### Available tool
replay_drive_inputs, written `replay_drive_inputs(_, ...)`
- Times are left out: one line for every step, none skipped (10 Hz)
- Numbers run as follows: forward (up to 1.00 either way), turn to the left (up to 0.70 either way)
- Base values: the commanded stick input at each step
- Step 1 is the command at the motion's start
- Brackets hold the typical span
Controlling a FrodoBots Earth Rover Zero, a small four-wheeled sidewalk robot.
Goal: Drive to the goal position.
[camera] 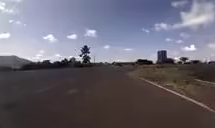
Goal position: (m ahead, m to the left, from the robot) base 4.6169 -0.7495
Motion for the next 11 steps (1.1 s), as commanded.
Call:
replay_drive_inputs(0.85, -0.15)
replay_drive_inputs(0.85, -0.19)
replay_drive_inputs(0.85, -0.05)
replay_drive_inputs(0.85, 0.02)
replay_drive_inputs(0.85, 0.02)
replay_drive_inputs(0.85, 0.02)
replay_drive_inputs(0.85, 0.02)
replay_drive_inputs(0.85, 0.02)
replay_drive_inputs(0.85, 0.02)
replay_drive_inputs(0.85, 0.02)
replay_drive_inputs(0.85, 0.02)
